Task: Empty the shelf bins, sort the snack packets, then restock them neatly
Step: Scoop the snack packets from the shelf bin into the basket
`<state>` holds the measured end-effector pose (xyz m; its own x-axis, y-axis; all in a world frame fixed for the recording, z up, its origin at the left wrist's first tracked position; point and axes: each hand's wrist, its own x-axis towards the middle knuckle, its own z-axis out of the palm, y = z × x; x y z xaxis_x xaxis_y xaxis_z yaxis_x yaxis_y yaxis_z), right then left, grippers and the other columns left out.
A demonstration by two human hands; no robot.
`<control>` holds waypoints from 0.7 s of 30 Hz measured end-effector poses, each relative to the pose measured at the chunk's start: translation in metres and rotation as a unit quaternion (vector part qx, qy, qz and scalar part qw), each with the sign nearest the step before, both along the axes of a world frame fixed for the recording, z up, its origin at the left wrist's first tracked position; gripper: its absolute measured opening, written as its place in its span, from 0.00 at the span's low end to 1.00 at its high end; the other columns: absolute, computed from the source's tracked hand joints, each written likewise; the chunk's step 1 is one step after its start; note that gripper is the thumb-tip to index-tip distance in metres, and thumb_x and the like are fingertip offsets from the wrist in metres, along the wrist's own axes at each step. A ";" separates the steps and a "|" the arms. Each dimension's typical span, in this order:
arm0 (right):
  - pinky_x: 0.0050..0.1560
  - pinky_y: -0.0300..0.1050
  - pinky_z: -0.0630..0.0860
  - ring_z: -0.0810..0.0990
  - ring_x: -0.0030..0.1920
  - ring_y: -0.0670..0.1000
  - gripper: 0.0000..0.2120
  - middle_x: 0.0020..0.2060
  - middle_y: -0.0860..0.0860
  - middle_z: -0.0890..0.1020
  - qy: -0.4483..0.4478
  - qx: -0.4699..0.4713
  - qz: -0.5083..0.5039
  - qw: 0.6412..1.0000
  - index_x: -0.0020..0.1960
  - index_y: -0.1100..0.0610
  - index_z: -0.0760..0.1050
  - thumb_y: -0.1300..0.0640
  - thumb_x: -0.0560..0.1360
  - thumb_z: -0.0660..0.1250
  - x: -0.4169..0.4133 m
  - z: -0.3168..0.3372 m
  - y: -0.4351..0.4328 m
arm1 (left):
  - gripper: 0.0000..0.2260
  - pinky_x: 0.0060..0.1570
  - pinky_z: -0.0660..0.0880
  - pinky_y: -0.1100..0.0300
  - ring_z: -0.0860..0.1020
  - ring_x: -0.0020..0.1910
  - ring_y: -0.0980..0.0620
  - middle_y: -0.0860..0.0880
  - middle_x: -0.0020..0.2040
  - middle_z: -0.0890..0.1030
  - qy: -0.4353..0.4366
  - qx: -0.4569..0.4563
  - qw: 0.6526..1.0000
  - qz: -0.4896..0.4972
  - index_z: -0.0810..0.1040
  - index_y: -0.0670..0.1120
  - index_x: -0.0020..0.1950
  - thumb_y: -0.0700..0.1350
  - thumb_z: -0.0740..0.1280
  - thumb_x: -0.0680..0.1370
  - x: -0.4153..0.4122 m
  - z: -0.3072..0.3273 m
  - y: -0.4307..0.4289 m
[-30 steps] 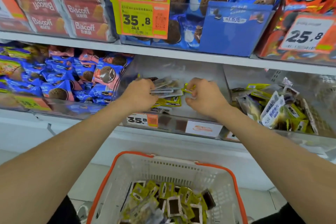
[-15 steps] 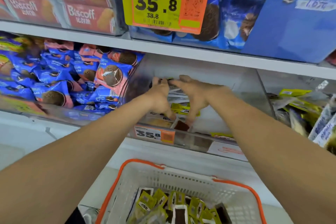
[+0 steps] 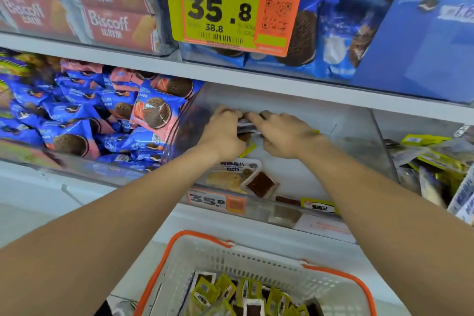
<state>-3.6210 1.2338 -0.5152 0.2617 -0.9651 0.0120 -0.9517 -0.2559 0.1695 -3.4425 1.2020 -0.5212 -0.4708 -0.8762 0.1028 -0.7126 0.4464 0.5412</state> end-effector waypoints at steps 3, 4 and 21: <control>0.39 0.52 0.73 0.79 0.45 0.64 0.33 0.51 0.58 0.79 -0.041 -0.003 -0.019 0.999 0.78 0.50 0.56 0.57 0.76 0.65 0.000 0.012 0.022 | 0.24 0.63 0.78 0.49 0.80 0.61 0.47 0.47 0.62 0.80 0.059 -0.039 0.997 -0.001 0.80 0.51 0.66 0.44 0.80 0.71 0.002 0.001 0.007; 0.39 0.52 0.74 0.78 0.43 0.63 0.33 0.49 0.57 0.79 -0.044 -0.002 -0.025 0.999 0.79 0.50 0.57 0.57 0.76 0.64 -0.001 0.017 0.032 | 0.24 0.63 0.78 0.50 0.80 0.60 0.48 0.48 0.61 0.80 0.085 -0.044 0.995 -0.010 0.79 0.51 0.66 0.44 0.80 0.72 0.003 -0.001 0.012; 0.33 0.51 0.79 0.82 0.35 0.61 0.32 0.39 0.51 0.84 -0.224 -0.239 -0.067 0.942 0.69 0.47 0.68 0.47 0.67 0.70 0.040 0.073 0.246 | 0.35 0.54 0.74 0.65 0.79 0.55 0.57 0.49 0.60 0.81 0.322 -0.031 0.941 -0.096 0.75 0.49 0.63 0.56 0.87 0.62 0.049 0.080 0.161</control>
<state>-3.5808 1.4798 -0.4421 0.0027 -0.8453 0.5343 -0.9735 -0.1245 -0.1920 -3.3931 1.3626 -0.4408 -0.4419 -0.7643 0.4697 -0.1491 0.5789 0.8017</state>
